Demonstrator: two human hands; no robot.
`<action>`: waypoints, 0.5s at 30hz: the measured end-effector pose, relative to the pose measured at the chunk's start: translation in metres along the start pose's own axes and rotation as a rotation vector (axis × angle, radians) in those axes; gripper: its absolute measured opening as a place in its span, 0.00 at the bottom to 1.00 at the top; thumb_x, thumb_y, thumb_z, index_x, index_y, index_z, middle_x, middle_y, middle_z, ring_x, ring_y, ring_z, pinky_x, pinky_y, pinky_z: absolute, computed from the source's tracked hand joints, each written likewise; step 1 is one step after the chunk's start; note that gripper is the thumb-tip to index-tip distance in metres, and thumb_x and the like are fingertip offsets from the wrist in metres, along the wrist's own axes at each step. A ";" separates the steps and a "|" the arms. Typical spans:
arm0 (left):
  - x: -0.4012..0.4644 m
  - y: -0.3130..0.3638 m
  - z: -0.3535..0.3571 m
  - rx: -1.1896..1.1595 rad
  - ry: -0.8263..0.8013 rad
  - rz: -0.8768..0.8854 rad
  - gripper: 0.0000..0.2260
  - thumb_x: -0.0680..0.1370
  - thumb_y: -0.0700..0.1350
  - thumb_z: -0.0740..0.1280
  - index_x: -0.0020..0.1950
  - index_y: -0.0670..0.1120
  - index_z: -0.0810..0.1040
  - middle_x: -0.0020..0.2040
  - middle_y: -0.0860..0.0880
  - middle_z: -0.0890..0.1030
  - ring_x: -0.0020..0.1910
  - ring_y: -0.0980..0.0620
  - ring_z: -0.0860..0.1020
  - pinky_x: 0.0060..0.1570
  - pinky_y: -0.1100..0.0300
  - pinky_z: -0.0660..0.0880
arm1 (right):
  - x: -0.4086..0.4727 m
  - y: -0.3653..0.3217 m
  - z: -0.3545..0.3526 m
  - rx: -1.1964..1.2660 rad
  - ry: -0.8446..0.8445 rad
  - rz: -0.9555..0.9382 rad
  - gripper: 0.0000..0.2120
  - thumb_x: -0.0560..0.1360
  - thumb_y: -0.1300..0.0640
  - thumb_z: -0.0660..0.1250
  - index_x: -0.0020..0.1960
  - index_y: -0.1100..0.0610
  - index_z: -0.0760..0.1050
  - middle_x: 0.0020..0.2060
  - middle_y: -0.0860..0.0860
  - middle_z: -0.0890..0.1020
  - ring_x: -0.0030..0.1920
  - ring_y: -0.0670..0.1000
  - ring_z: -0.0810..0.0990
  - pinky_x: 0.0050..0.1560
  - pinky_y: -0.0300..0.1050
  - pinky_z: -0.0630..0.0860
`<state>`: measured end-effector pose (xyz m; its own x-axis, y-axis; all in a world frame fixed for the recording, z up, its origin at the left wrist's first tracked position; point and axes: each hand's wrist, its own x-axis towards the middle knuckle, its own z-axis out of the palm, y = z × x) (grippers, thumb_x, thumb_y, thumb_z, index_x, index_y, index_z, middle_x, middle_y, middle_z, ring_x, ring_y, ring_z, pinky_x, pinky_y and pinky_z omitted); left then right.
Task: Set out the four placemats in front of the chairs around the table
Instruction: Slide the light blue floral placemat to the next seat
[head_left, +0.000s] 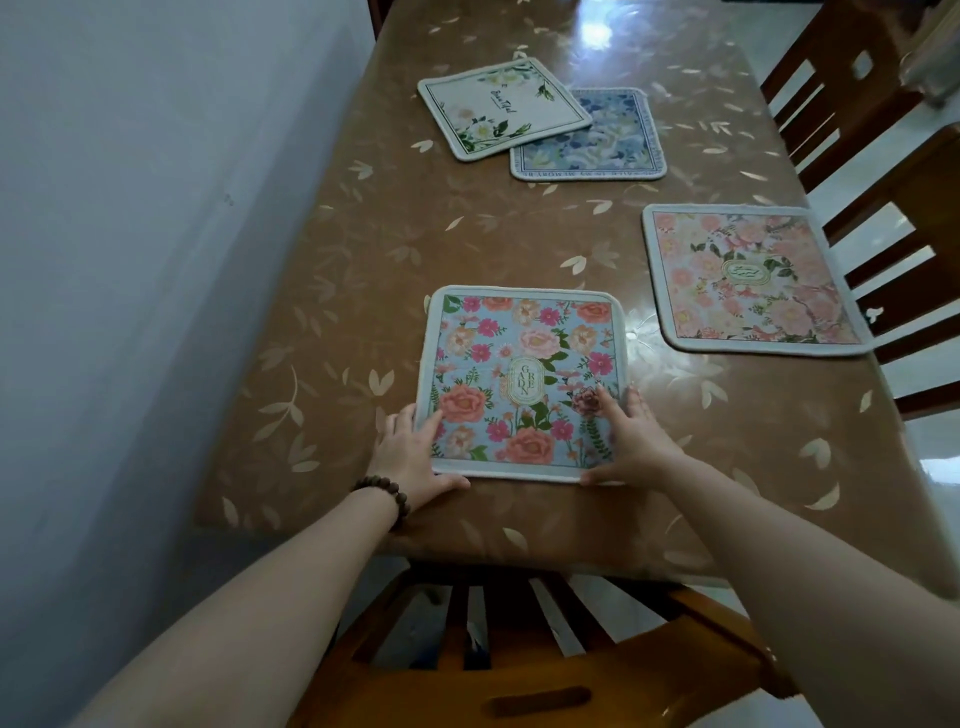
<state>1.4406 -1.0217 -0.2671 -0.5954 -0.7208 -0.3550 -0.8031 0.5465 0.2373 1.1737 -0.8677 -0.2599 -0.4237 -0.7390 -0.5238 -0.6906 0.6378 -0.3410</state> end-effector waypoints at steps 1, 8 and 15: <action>0.000 0.001 -0.001 -0.048 0.007 -0.010 0.47 0.63 0.68 0.71 0.76 0.52 0.56 0.74 0.46 0.58 0.71 0.44 0.55 0.69 0.48 0.60 | 0.001 -0.003 0.003 0.055 0.021 0.002 0.63 0.57 0.38 0.78 0.75 0.44 0.37 0.76 0.57 0.38 0.75 0.56 0.36 0.73 0.55 0.44; -0.001 0.012 -0.008 -0.225 0.027 -0.084 0.46 0.63 0.62 0.76 0.75 0.52 0.58 0.71 0.45 0.61 0.71 0.43 0.56 0.69 0.48 0.61 | 0.002 -0.015 0.015 0.275 0.208 0.070 0.53 0.64 0.42 0.76 0.76 0.49 0.46 0.76 0.59 0.47 0.76 0.57 0.47 0.73 0.56 0.52; -0.025 0.009 0.000 -0.132 -0.004 -0.051 0.45 0.63 0.62 0.75 0.75 0.51 0.59 0.73 0.44 0.57 0.72 0.43 0.53 0.71 0.48 0.58 | -0.029 -0.009 0.031 0.162 0.101 0.002 0.61 0.57 0.37 0.77 0.76 0.46 0.41 0.76 0.58 0.37 0.75 0.56 0.35 0.73 0.55 0.45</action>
<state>1.4488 -0.9988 -0.2557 -0.5538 -0.7442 -0.3735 -0.8286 0.4483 0.3354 1.2106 -0.8453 -0.2656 -0.4873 -0.7503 -0.4468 -0.5899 0.6601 -0.4650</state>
